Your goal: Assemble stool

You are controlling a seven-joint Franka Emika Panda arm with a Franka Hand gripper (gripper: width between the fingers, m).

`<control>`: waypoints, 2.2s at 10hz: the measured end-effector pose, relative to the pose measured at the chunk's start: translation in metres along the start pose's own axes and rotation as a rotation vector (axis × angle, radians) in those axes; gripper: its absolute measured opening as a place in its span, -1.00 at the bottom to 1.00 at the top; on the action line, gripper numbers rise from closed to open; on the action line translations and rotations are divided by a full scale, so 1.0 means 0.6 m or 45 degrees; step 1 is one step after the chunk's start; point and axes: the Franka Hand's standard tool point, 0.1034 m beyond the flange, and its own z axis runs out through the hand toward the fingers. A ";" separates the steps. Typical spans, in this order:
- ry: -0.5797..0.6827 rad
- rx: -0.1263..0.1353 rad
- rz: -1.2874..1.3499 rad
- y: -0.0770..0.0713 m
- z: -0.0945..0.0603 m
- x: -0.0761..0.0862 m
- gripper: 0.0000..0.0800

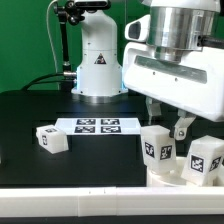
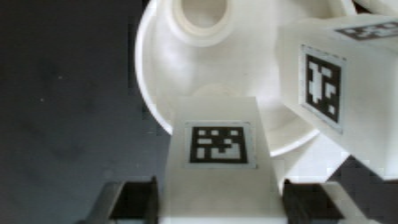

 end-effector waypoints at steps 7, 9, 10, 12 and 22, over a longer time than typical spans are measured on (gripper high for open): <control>-0.087 0.013 0.750 -0.005 -0.004 -0.007 -0.16; -0.109 0.010 0.911 -0.004 -0.003 -0.006 -0.16; -0.116 0.010 0.930 -0.004 -0.003 -0.006 -0.16; -0.117 0.011 0.891 -0.005 -0.004 -0.007 0.13; -0.044 0.074 -0.172 -0.012 -0.038 -0.014 0.62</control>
Offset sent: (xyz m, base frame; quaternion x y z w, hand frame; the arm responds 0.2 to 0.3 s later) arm -0.0016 0.0057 0.0022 0.0055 -0.0193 0.2499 0.9681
